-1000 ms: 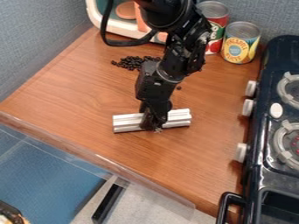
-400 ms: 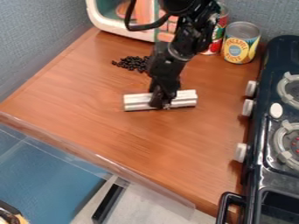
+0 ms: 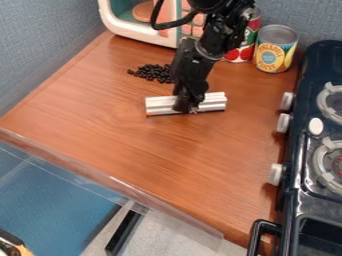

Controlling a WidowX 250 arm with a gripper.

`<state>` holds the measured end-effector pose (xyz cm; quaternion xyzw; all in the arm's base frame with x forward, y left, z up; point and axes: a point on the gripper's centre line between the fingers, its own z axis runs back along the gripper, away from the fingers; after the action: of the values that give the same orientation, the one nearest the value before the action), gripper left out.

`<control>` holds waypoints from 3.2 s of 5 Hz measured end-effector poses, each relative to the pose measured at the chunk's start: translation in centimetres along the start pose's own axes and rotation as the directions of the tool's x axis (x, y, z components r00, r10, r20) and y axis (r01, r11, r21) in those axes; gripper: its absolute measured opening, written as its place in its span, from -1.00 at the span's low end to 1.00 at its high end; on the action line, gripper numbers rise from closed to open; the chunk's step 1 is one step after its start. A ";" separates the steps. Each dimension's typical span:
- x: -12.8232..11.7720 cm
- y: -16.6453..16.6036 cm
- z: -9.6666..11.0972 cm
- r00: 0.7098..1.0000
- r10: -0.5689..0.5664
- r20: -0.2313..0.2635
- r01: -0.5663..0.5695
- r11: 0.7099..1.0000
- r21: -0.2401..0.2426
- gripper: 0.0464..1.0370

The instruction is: Sweep into pile

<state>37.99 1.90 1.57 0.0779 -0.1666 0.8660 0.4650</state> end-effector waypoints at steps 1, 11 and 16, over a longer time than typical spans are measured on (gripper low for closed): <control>0.1 -1.8 -0.3 0.999 0.038 -0.003 -0.038 0.999 -0.011 -0.36; 6.5 4.2 7.2 0.933 -0.290 -0.213 0.276 0.957 -0.094 -0.36; 9.8 9.0 3.3 0.863 -0.464 -0.198 0.465 0.884 -0.044 0.89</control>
<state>24.98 3.77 5.54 0.0285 -0.0923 0.7324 0.6740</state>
